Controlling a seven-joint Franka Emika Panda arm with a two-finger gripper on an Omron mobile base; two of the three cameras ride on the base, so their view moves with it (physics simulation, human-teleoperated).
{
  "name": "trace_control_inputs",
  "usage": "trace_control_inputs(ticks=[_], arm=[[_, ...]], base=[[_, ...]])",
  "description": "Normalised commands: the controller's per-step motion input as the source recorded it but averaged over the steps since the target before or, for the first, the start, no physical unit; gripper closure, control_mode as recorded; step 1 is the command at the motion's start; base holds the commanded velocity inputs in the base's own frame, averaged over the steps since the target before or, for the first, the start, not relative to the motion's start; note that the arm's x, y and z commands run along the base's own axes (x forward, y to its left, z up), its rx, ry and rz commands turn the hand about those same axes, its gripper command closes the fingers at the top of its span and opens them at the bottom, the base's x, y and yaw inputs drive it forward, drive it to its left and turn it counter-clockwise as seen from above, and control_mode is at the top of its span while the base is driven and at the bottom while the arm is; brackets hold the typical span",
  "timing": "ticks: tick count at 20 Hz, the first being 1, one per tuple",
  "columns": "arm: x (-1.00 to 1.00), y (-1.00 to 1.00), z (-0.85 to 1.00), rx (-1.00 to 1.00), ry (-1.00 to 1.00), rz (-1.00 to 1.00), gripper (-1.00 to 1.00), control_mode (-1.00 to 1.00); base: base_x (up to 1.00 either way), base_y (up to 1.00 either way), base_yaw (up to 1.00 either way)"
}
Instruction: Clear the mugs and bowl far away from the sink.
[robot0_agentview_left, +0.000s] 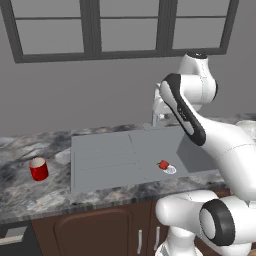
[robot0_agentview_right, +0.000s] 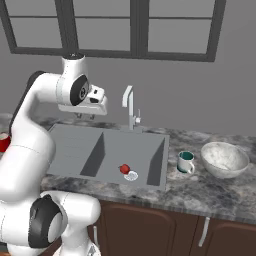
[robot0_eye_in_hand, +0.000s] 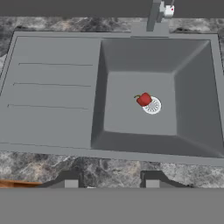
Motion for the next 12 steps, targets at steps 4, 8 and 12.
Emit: trace_control_inputs(ticks=[4, 8, 12], arm=[[-0.27, 0.0, 0.0, 0.0, -0.06, 0.0, -1.0, -1.0], [-0.82, 0.0, 0.02, -0.08, -0.16, 0.0, -1.0, -1.0], [-0.89, 0.0, 0.13, -0.05, -0.19, -0.01, -1.0, -1.0]], base=[[0.0, 0.0, 0.0], [0.0, 0.0, 0.0], [0.0, 0.0, 0.0]])
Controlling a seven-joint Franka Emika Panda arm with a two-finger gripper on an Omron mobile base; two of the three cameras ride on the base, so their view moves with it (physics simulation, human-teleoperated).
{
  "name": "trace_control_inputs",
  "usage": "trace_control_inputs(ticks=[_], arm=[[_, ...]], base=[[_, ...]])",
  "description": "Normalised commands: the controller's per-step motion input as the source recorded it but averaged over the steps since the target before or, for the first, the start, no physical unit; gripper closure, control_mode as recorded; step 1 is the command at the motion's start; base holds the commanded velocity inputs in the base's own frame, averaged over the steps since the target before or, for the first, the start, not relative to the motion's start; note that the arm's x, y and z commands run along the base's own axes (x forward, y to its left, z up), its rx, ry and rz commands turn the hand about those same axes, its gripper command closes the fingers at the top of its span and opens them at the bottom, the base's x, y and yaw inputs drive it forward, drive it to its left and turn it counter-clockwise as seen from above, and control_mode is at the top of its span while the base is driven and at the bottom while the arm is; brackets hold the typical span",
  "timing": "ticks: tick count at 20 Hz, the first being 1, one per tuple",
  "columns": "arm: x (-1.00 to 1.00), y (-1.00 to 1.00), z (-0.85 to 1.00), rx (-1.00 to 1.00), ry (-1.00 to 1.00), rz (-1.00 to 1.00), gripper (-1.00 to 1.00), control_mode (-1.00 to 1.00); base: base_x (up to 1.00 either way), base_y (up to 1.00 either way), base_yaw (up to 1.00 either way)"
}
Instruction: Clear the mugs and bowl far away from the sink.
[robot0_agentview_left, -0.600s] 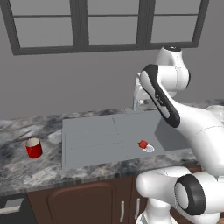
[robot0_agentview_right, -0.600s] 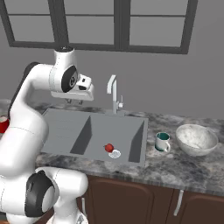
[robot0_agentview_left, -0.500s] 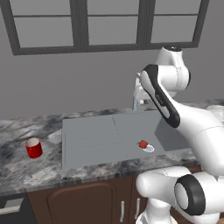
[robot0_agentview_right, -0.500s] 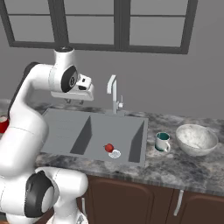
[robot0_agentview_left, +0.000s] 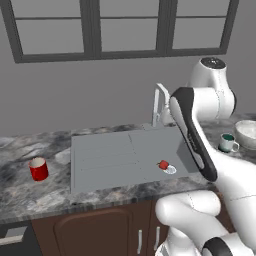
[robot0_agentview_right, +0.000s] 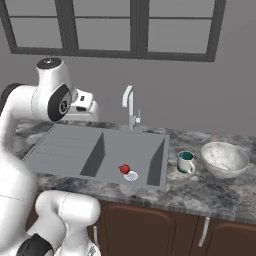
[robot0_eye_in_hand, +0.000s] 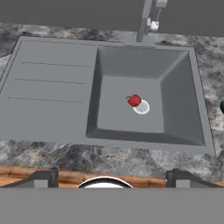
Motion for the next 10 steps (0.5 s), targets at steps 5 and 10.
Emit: trace_control_inputs(ticks=[5, 10], arm=[[-0.94, 0.0, 0.04, 0.0, -0.07, -0.1, -1.0, -1.0], [-0.72, 0.0, 0.34, 0.0, -0.06, 0.0, -1.0, -1.0]], base=[[0.0, 0.0, 0.0], [0.0, 0.0, 0.0]])
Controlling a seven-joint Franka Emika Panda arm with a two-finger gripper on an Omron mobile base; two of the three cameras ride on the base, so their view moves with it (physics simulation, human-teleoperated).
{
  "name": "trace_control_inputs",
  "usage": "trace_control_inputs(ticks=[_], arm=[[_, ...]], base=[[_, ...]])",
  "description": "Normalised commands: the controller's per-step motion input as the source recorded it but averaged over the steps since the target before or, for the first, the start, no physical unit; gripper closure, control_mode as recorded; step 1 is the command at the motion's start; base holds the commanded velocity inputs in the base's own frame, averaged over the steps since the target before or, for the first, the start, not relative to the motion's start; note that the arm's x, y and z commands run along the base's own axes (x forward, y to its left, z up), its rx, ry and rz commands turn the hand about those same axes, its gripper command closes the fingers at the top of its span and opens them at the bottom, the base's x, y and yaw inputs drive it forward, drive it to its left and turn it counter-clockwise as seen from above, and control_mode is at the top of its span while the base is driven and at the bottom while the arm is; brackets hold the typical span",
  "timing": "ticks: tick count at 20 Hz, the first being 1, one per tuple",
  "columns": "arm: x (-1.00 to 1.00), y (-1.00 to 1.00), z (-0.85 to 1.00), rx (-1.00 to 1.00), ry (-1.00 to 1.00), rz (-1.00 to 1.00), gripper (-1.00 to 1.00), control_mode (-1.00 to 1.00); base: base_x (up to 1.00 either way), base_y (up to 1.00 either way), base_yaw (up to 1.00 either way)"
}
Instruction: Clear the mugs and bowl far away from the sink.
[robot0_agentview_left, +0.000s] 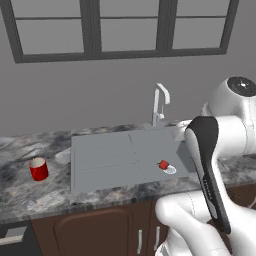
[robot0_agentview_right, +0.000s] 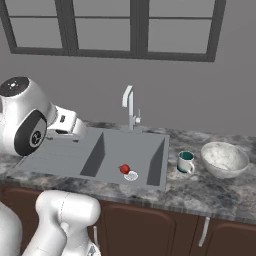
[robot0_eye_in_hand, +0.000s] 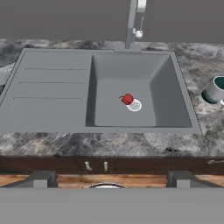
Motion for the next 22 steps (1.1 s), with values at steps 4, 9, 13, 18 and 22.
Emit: trace_control_inputs(ticks=[4, 9, 13, 18, 22], arm=[[-0.46, 0.0, 0.32, 0.0, -0.09, 0.0, -1.0, -1.0], [-0.32, 0.0, 0.26, 0.0, -0.08, 0.0, -1.0, -1.0], [0.0, -0.25, 0.0, 0.01, 0.0, -0.03, -1.0, 1.0], [0.0, 0.0, 0.0, 0.0, 0.0, 0.0, -1.0, 1.0], [0.0, 0.0, 0.0, 0.0, 0.0, 0.0, -1.0, 1.0]], base=[[0.0, 0.0, 0.0], [0.0, 0.0, 0.0], [0.0, -0.75, -0.03], [0.03, -1.0, -0.06], [0.04, -1.0, -0.09]])
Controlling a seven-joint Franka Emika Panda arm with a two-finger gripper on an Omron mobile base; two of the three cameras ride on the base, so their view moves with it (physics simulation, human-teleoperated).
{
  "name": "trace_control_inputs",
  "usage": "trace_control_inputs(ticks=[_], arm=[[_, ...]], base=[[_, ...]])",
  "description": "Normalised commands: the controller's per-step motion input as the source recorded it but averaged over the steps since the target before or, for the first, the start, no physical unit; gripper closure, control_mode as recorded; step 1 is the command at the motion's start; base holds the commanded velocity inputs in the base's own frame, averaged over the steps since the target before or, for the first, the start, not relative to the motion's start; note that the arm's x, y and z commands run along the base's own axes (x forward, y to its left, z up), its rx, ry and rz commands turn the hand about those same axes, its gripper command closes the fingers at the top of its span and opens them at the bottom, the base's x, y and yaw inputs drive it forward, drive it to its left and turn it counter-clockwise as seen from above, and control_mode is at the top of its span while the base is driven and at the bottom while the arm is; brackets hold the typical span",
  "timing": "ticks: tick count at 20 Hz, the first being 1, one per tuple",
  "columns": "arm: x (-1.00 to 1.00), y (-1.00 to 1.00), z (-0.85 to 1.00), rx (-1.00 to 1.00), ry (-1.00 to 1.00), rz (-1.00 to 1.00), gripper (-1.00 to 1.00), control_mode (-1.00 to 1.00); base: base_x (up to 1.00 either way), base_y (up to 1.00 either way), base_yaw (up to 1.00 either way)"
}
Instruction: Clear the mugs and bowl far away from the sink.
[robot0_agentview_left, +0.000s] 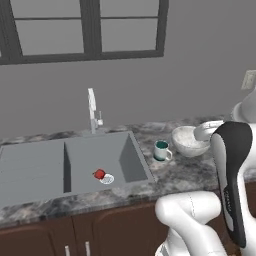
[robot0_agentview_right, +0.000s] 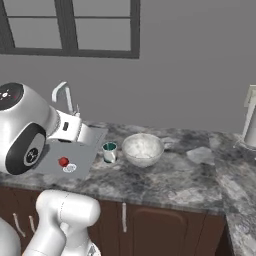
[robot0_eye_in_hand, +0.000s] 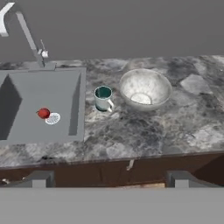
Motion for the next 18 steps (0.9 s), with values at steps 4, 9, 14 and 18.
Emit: trace_control_inputs(ticks=[4, 9, 14, 18], arm=[[0.0, 0.0, 0.0, 0.0, 0.0, 0.0, -1.0, 1.0], [0.0, 0.0, 0.0, 0.0, 0.0, 0.0, -1.0, 1.0], [0.0, 0.0, 0.0, 0.0, 0.0, 0.0, -1.0, 1.0], [0.0, 0.0, 0.0, 0.0, 0.0, 0.0, -1.0, 1.0]], base=[[0.48, -0.81, -0.07], [0.99, -0.56, -0.05], [0.89, -0.26, -0.17], [0.65, -0.5, -0.55]])
